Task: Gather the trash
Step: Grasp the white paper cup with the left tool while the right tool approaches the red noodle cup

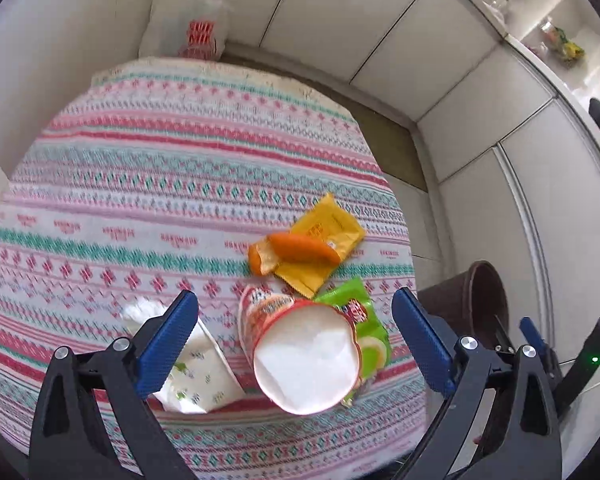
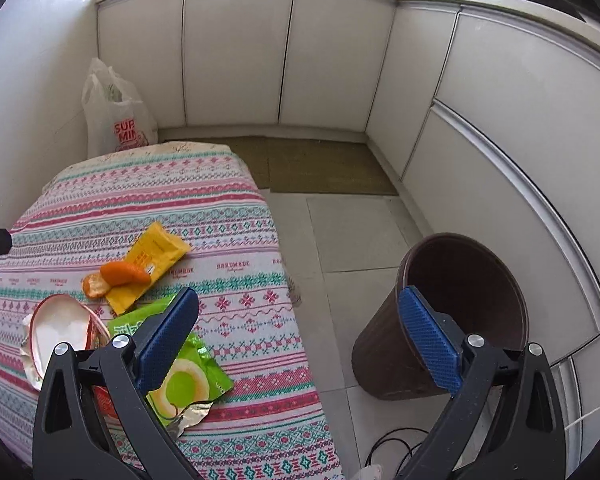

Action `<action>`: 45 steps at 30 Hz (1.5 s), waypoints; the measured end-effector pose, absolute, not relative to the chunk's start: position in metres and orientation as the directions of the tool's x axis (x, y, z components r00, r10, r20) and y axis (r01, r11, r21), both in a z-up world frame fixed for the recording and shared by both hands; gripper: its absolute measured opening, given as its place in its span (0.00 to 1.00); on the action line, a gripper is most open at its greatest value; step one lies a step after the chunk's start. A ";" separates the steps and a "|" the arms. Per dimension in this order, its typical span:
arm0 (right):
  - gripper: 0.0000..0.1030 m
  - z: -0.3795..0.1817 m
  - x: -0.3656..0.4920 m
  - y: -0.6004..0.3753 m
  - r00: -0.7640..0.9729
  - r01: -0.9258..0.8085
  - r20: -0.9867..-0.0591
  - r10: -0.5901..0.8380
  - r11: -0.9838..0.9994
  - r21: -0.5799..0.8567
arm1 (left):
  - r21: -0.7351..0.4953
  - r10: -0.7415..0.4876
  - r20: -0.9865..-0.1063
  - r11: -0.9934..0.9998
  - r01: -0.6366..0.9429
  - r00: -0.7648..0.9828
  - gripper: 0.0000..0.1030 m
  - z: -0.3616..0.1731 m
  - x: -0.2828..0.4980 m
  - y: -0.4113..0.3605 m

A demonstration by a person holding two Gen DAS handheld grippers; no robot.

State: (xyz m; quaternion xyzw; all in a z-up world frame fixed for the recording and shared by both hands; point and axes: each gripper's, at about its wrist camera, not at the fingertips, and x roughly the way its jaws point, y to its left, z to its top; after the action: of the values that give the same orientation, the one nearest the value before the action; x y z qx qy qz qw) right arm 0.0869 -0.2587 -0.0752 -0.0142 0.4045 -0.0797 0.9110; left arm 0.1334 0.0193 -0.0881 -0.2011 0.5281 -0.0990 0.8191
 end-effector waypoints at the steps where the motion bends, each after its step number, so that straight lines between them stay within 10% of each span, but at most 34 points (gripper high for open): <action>1: 0.93 -0.074 0.087 -0.256 0.656 0.121 -0.742 -0.137 0.990 -0.075 | -0.451 -0.388 -0.831 0.890 -0.072 0.399 0.92 -0.095 0.132 0.021; 19: 0.93 -0.080 0.083 -0.201 0.620 -0.051 -0.785 -0.013 0.997 -0.057 | -0.312 -0.227 -0.916 0.921 -0.233 0.330 0.92 -0.128 0.106 0.086; 30: 0.93 -0.088 0.094 -0.171 0.587 -0.133 -0.806 0.083 0.991 0.005 | -0.490 -0.448 -0.872 0.789 -0.371 0.197 0.87 -0.197 0.092 0.095; 36: 0.93 -0.094 0.100 -0.161 0.563 -0.158 -0.818 0.118 0.987 0.034 | -0.500 -0.453 -0.866 0.791 -0.354 0.212 0.71 -0.204 0.096 0.081; 40: 0.93 -0.101 0.106 -0.159 0.524 -0.170 -0.834 0.170 0.981 0.093 | -0.509 -0.464 -0.860 0.806 -0.301 0.213 0.27 -0.202 0.101 0.071; 45: 0.93 -0.110 0.108 -0.150 0.476 -0.210 -0.855 0.206 0.971 0.117 | -0.531 -0.458 -0.838 0.812 -0.245 0.297 0.26 -0.180 0.098 0.075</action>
State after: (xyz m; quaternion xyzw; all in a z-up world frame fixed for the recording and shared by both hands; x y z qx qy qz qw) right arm 0.1080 -0.1497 -0.1102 -0.0021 0.4974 0.1212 0.8590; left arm 0.0985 0.0750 -0.1802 -0.2985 0.5887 -0.0714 0.7478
